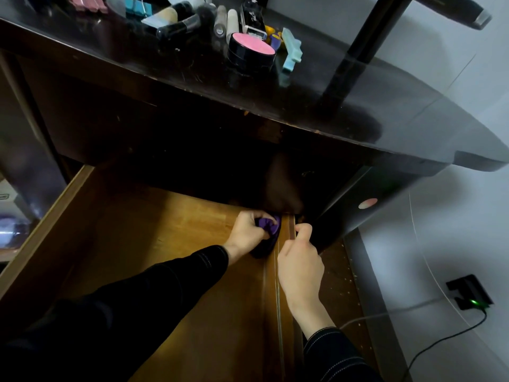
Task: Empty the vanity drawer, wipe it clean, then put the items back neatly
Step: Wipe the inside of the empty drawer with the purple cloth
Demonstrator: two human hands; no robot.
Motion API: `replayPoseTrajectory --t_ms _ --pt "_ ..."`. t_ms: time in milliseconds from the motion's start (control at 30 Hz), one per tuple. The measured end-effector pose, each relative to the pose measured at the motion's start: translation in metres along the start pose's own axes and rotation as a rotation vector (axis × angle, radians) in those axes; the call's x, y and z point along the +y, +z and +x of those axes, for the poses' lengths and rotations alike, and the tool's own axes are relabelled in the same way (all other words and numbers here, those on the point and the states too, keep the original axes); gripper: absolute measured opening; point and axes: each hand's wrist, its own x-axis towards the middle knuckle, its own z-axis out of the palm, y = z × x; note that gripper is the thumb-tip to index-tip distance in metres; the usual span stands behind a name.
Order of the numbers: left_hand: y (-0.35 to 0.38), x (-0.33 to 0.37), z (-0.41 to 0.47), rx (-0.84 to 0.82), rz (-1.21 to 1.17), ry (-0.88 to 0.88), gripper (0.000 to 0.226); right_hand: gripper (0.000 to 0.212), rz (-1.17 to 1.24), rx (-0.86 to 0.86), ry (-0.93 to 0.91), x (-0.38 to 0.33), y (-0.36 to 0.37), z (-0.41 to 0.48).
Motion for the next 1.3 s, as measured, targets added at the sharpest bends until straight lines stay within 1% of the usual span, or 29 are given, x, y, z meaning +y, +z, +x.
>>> replayPoseTrajectory --t_ms 100,167,267,333,467,500,600,667,767,867,933,1000,1100,1167,1233,1300 --pt "0.005 0.008 -0.001 0.062 -0.118 -0.018 0.038 0.022 0.012 0.0 0.007 0.0 0.001 0.0" --pt "0.009 0.006 -0.002 0.091 -0.116 0.004 0.034 0.022 0.007 -0.003 0.008 -0.001 0.0 0.001" --pt "0.007 -0.001 -0.008 0.057 -0.04 -0.021 0.035 0.022 0.008 -0.014 0.012 -0.002 -0.002 0.001" --pt "0.004 -0.003 -0.015 0.012 -0.031 -0.021 0.034 0.021 0.011 -0.012 0.008 -0.002 -0.002 0.0" --pt "-0.002 0.012 -0.024 -0.084 -0.085 0.138 0.033 0.017 0.022 -0.01 0.015 -0.001 0.0 0.0" --pt "-0.003 0.016 -0.022 -0.088 -0.087 0.152 0.032 0.016 0.025 -0.009 0.015 -0.001 0.0 0.0" --pt "-0.001 0.022 -0.01 -0.002 -0.125 0.045 0.02 0.016 0.029 0.01 0.007 -0.001 0.0 0.0" --pt "0.003 0.022 -0.009 0.054 -0.119 0.008 0.018 0.016 0.026 0.017 0.004 -0.002 -0.001 0.0" --pt "0.003 0.014 -0.021 0.032 -0.06 0.106 0.027 0.016 0.029 0.007 0.007 -0.001 0.0 0.0" --pt "-0.001 0.013 -0.029 -0.034 -0.057 0.202 0.029 0.016 0.03 0.011 0.009 0.001 0.002 0.001" --pt "-0.001 0.021 -0.026 -0.062 -0.117 0.189 0.027 0.018 0.028 0.017 0.008 0.002 0.003 0.0" --pt "0.002 0.024 -0.019 -0.042 -0.137 0.153 0.024 0.019 0.034 0.024 0.009 0.002 0.003 0.0" --pt "0.007 0.018 -0.017 0.003 -0.13 0.114 0.026 0.016 0.049 0.039 0.006 0.003 0.003 0.0" --pt "0.007 0.007 -0.022 0.019 -0.076 0.056 0.03 0.016 0.049 0.039 0.013 0.003 0.003 0.001" --pt "0.006 -0.008 -0.031 -0.009 -0.015 0.017 0.03 0.017 0.049 0.027 0.01 0.003 0.002 0.0" --pt "0.003 -0.016 -0.037 -0.077 0.018 0.063 0.026 0.019 0.045 0.021 0.002 0.003 0.001 0.0"
